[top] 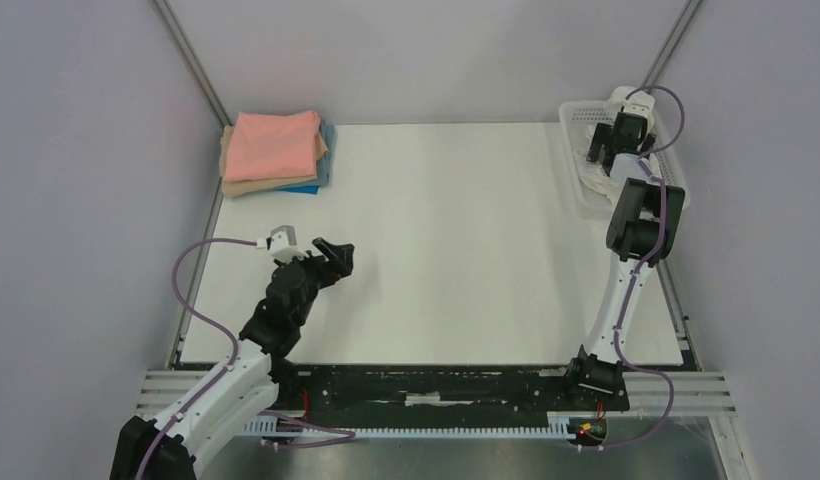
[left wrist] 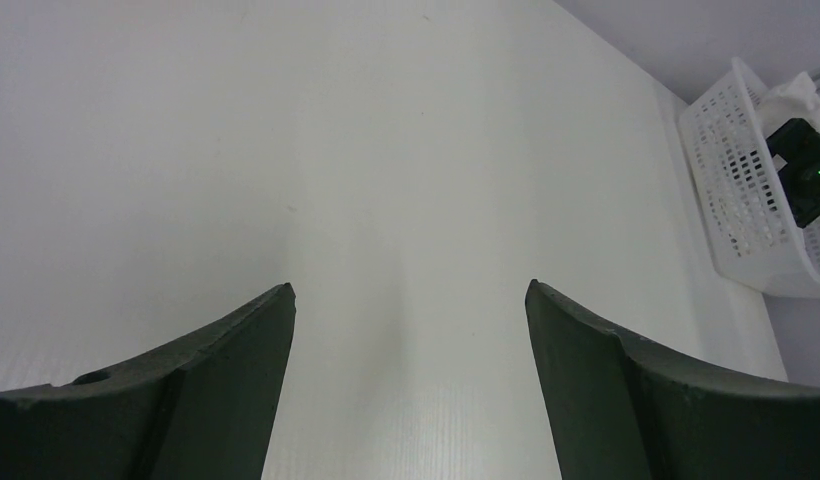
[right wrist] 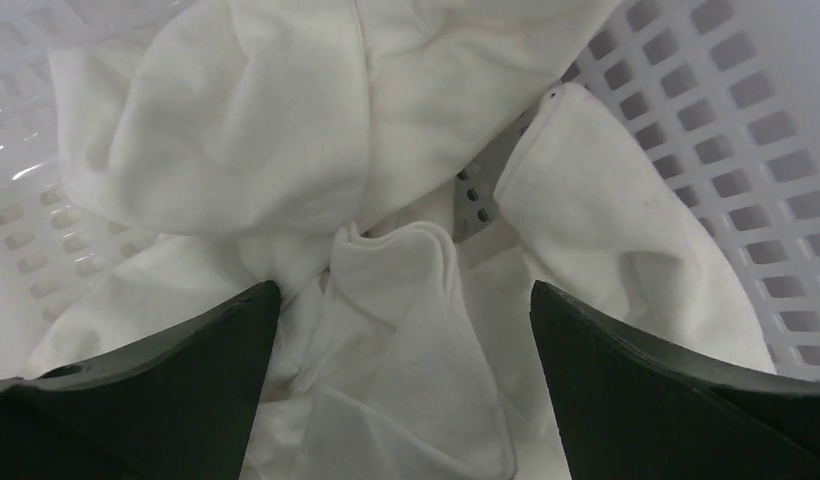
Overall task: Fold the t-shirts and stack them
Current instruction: Grab crumpled tshirt from bin with the right arm
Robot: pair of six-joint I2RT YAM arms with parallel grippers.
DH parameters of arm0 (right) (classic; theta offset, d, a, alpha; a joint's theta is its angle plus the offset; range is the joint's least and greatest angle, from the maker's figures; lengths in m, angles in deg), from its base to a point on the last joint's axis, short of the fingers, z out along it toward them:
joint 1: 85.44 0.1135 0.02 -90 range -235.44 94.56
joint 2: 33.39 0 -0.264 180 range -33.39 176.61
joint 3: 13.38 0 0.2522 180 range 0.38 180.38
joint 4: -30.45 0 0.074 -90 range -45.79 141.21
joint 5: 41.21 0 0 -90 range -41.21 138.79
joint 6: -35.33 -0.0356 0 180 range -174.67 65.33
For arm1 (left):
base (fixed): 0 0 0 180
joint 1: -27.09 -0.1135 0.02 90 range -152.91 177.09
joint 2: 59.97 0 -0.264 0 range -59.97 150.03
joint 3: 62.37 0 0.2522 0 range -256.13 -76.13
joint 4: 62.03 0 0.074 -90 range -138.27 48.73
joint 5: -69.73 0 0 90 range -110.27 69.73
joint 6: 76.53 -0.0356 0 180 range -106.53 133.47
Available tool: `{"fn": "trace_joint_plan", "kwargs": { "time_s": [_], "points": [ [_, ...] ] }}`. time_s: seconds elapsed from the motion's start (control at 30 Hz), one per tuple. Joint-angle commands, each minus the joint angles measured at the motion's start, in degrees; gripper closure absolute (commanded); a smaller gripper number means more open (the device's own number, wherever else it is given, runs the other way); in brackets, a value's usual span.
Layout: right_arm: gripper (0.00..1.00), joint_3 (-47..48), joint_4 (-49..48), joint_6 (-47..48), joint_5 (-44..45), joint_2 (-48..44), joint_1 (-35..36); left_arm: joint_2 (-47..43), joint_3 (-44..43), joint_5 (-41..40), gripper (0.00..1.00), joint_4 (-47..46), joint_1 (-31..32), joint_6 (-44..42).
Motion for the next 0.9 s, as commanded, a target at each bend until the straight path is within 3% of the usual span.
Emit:
{"fn": "trace_joint_plan", "kwargs": {
  "time_s": [0.0, 0.03, 0.07, 0.27, 0.6, 0.87],
  "points": [
    [0.02, -0.90, 0.94, -2.07, -5.05, -0.95, -1.90, 1.21, -0.36, -2.41, 0.10, -3.85, 0.02, -2.39],
    [0.03, -0.81, 0.99, -1.59, -7.06, -0.94, -1.99, 1.36, -0.38, -2.47, 0.10, -3.84, 0.02, -2.37],
    [0.11, -0.71, 0.81, -1.20, -9.20, -0.98, -1.97, 1.50, -0.46, -2.50, 0.10, -3.78, 0.04, -2.23],
    [0.99, -0.81, -2.42, -2.07, -13.88, -6.78, -1.94, 0.66, -1.35, -1.34, 0.10, -1.39, 0.00, -2.11],
    [1.00, -1.75, -6.58, -7.33, -25.08, -28.42, -0.55, -3.64, -0.30, 1.13, 0.10, -0.26, 0.02, -1.20],
    [1.00, -4.32, -8.62, -8.03, -35.47, -44.50, 10.13, -7.01, -0.66, 2.71, 0.10, 2.41, 0.04, -0.49]
  ]
}}
